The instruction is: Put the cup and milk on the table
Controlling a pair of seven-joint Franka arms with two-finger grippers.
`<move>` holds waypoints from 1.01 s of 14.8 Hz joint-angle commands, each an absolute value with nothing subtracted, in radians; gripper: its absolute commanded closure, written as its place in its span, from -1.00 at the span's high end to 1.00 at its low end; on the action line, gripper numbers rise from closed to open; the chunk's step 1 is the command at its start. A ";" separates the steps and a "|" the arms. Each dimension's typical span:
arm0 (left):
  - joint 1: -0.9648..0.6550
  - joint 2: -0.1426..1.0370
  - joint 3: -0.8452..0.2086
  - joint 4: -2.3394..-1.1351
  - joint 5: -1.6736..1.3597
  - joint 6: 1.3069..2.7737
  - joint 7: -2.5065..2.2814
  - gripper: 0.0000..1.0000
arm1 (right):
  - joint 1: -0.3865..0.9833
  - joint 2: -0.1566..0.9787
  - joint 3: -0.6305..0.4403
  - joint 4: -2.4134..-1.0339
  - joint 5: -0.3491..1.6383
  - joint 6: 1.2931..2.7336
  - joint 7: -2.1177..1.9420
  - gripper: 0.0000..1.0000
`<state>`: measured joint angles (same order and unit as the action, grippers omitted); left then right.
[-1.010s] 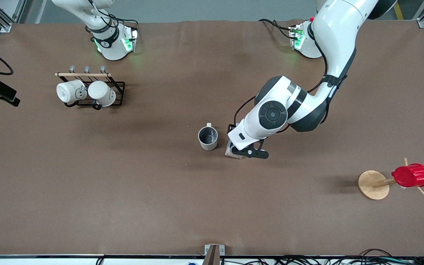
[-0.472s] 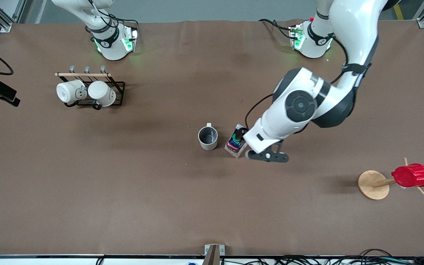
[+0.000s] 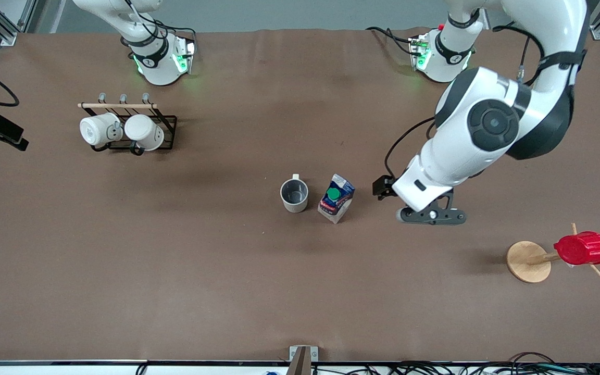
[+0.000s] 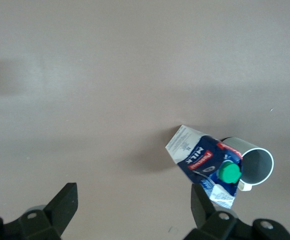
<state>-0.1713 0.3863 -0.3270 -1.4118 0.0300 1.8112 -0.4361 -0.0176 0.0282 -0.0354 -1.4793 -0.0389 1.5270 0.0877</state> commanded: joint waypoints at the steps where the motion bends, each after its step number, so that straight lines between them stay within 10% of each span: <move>1: -0.166 0.209 -0.305 -1.564 0.034 1.810 -0.434 1.00 | -0.029 0.018 -0.034 -1.491 -0.014 1.526 0.074 1.00; 9: -0.152 -0.182 -0.213 -1.902 -0.061 1.795 -0.361 1.00 | -0.031 0.018 -0.035 -1.491 0.004 1.526 0.072 1.00; 15: -0.152 -0.244 -0.026 -1.910 -0.092 1.701 -0.215 1.00 | -0.032 0.018 -0.037 -1.491 0.014 1.523 0.071 1.00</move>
